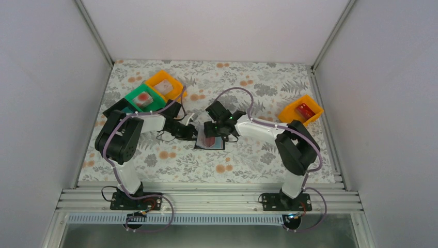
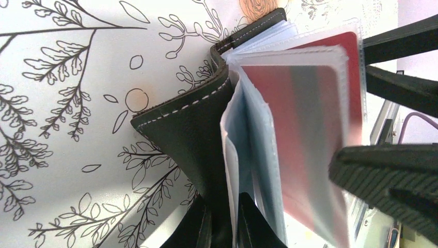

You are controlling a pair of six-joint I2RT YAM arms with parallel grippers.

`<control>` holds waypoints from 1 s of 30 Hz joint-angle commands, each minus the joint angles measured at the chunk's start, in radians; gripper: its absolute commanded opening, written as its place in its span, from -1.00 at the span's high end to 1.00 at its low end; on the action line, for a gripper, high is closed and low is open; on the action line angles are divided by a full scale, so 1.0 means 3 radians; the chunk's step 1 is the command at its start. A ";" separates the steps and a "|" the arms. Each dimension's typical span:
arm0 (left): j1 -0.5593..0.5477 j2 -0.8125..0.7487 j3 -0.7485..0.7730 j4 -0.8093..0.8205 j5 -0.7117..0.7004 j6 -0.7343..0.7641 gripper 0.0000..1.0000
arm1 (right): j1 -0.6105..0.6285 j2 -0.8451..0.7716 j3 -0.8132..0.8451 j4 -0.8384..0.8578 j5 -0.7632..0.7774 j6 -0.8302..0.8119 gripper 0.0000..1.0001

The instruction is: Take the credit cards out of the card holder

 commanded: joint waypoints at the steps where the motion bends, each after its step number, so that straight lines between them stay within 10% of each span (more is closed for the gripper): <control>1: -0.0022 -0.0059 0.0057 -0.0050 -0.0030 0.0073 0.95 | -0.0008 -0.0159 -0.0188 -0.0314 0.0307 0.0069 -0.20; 13: -0.0021 -0.0071 0.0053 -0.0055 -0.0034 0.0082 0.95 | -0.0168 -0.0719 -0.0352 -0.0642 0.0468 -0.0037 -0.22; 19: -0.0023 -0.0120 0.0052 -0.0027 0.0127 0.0124 0.95 | -0.0171 -0.0878 -0.0536 0.0470 -0.0989 -0.0453 -0.05; 30: -0.0023 -0.0137 0.0065 0.0038 0.0375 0.0244 0.95 | -0.0653 -0.0850 -0.0855 0.0794 -0.1451 -0.0445 -0.03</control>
